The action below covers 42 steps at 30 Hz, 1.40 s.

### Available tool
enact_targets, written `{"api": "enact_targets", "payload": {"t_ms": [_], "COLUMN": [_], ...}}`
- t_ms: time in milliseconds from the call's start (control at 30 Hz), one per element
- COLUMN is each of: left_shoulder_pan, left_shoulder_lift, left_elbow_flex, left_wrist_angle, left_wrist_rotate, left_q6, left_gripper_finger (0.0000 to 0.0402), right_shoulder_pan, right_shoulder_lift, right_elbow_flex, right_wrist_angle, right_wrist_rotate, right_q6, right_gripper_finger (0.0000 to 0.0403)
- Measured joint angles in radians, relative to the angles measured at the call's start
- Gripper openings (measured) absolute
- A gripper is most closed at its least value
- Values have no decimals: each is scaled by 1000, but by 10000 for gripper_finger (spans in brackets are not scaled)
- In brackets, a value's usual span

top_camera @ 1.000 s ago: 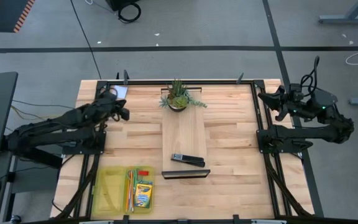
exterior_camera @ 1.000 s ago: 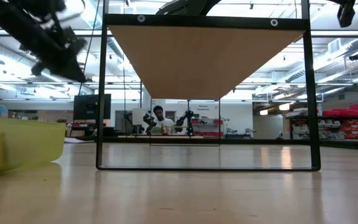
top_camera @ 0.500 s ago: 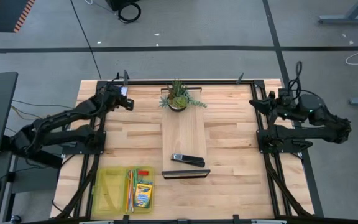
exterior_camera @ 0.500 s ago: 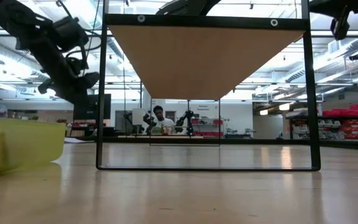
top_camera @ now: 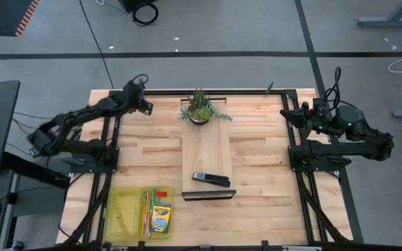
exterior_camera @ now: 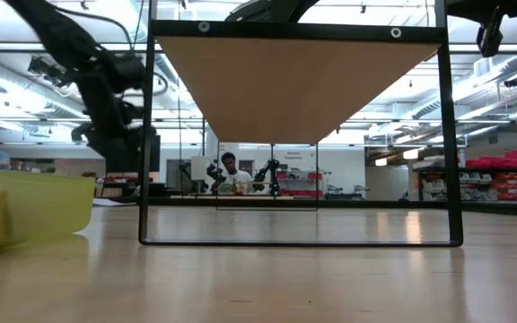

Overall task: Pack school essentials
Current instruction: Put the blue sticky note into the yellow supply box

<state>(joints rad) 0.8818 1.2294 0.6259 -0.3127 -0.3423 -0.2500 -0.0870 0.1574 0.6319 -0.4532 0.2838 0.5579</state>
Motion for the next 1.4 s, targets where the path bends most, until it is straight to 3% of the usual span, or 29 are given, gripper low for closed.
{"api": "enact_targets", "payload": {"t_ms": [300,433,600,733,1100,1400], "left_shoulder_pan": [76,82,109,126,81,-6], "left_shoulder_lift": [291,344,374,394,412,346], "left_elbow_flex": [228,300,320,356,376,375], "left_wrist_angle": [-164,-240,-256,-269,-371,-361], "left_wrist_rotate": [-4,-2,3,7,40,37], "left_q6": [53,-65,-137,-182,-218,-235], "left_gripper_finger": [255,291,345,364,360,359], "right_shoulder_pan": [0,0,0,0,0,0], "right_shoulder_lift": [0,0,0,0,-9,-11], "right_elbow_flex": [0,0,0,0,-83,-343], "right_wrist_angle": [0,0,0,1,30,344], "right_wrist_rotate": [3,3,3,3,-1,-50], "right_q6": [26,35,37,36,-43,-47], "right_gripper_finger": [6,6,6,6,6,6]}}
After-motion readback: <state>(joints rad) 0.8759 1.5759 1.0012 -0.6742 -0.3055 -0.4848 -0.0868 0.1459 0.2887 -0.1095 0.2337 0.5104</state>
